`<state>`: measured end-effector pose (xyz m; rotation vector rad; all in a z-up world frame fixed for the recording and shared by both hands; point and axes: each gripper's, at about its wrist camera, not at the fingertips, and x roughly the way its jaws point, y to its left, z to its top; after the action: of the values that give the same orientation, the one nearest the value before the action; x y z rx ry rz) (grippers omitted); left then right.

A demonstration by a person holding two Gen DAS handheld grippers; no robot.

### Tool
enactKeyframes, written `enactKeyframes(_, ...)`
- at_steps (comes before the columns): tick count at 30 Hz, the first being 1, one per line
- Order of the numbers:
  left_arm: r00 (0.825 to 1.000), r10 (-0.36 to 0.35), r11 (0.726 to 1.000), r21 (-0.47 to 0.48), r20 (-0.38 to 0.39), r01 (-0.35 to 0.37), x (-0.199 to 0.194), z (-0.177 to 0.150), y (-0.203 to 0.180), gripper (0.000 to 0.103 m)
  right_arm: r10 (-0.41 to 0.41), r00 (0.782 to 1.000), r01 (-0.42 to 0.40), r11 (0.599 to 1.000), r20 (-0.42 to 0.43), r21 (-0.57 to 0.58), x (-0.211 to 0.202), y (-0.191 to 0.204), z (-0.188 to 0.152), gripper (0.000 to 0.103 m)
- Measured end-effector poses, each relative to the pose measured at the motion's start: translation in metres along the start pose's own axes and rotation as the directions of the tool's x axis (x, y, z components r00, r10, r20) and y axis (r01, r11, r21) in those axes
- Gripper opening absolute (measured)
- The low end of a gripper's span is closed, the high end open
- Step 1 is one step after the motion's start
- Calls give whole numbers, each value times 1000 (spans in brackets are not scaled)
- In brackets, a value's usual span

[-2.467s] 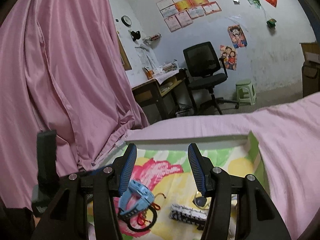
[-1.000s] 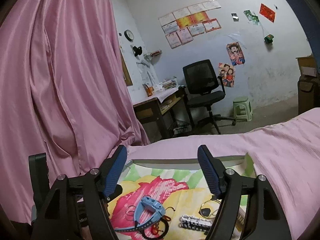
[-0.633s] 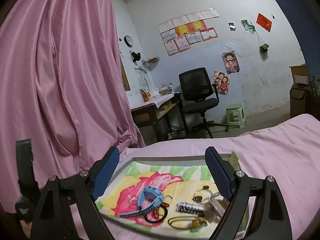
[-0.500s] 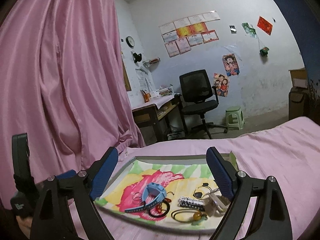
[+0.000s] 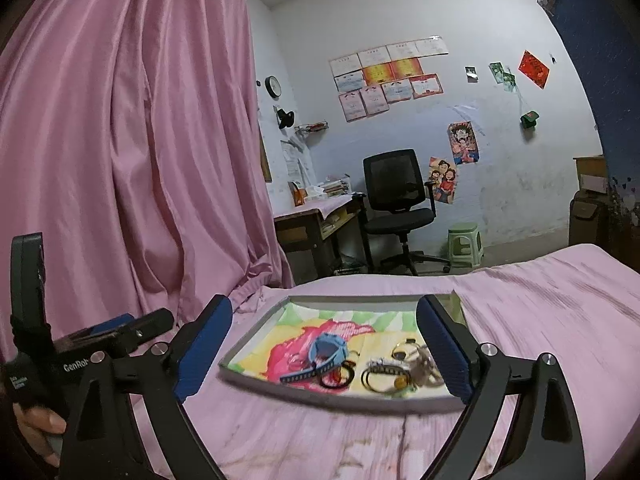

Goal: Organize jewelry

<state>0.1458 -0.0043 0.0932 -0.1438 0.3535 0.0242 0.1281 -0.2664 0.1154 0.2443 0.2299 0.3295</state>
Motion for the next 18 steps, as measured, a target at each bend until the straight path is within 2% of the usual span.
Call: enactKeyframes(18,997,42,998,51,63,-45,-88,-54,9,102,-56,998,56,998,3,-14,-83,13,-41,98)
